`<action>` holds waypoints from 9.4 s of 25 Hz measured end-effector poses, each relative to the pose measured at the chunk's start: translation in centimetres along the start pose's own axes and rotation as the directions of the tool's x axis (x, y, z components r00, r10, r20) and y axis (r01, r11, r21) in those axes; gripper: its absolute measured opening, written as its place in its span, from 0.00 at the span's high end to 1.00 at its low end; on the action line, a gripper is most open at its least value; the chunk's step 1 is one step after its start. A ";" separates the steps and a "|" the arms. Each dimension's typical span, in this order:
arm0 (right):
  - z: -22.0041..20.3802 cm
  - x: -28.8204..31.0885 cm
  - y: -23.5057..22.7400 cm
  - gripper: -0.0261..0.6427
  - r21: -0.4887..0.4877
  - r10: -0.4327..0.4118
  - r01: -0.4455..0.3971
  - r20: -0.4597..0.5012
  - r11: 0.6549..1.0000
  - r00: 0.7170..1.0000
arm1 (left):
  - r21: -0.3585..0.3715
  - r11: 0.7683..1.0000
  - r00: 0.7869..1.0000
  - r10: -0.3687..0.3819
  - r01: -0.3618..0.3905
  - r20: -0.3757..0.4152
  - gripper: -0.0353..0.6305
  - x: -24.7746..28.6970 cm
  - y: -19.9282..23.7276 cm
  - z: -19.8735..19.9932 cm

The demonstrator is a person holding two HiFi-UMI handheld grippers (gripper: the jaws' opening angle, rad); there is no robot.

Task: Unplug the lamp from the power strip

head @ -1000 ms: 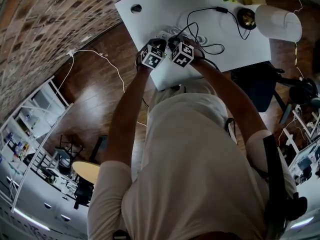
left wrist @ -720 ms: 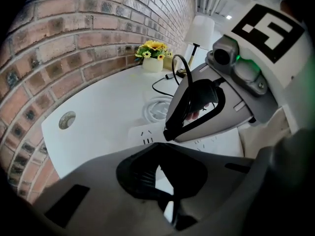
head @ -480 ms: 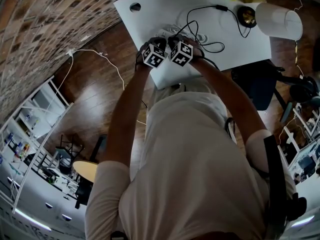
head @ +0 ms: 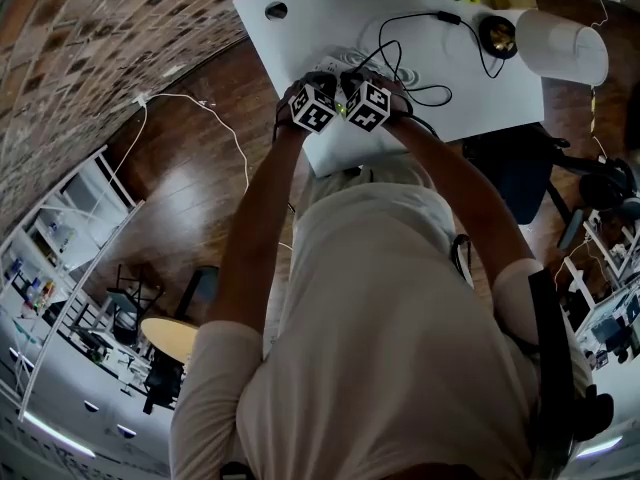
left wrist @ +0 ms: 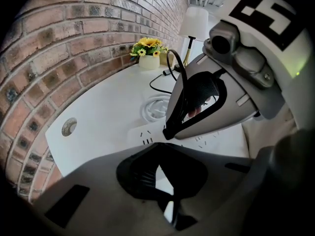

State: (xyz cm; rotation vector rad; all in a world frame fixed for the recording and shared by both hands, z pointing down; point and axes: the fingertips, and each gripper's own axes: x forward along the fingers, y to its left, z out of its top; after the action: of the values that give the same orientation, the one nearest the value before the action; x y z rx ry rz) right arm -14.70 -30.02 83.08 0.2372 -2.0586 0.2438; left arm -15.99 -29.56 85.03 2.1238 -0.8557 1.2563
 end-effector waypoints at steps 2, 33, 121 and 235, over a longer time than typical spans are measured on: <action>0.0 0.0 0.0 0.89 0.008 -0.002 0.002 0.009 1.000 1.000 | 0.008 1.000 1.000 -0.004 0.003 0.008 0.94 -0.1 0.0 0.2; -1.9 -6.6 2.3 0.89 0.263 0.195 -0.184 -0.018 0.947 0.981 | -0.145 0.989 0.982 0.030 -0.002 0.189 0.94 -3.6 0.0 1.6; -14.7 -33.1 24.8 0.81 0.551 -0.287 -0.026 0.474 0.834 0.833 | -0.581 0.811 0.706 0.373 0.068 0.603 0.94 -37.0 -33.3 -19.0; -28.4 -30.6 43.1 0.83 0.453 -0.291 0.122 0.326 0.883 0.899 | -0.505 0.862 0.891 0.196 0.041 0.408 0.94 -28.5 -48.7 -32.3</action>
State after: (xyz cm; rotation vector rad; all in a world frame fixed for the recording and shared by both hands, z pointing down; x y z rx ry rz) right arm 12.08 21.05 66.47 0.8339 -2.3258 0.5465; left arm -8.70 32.69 67.76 1.9647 -1.3145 0.4750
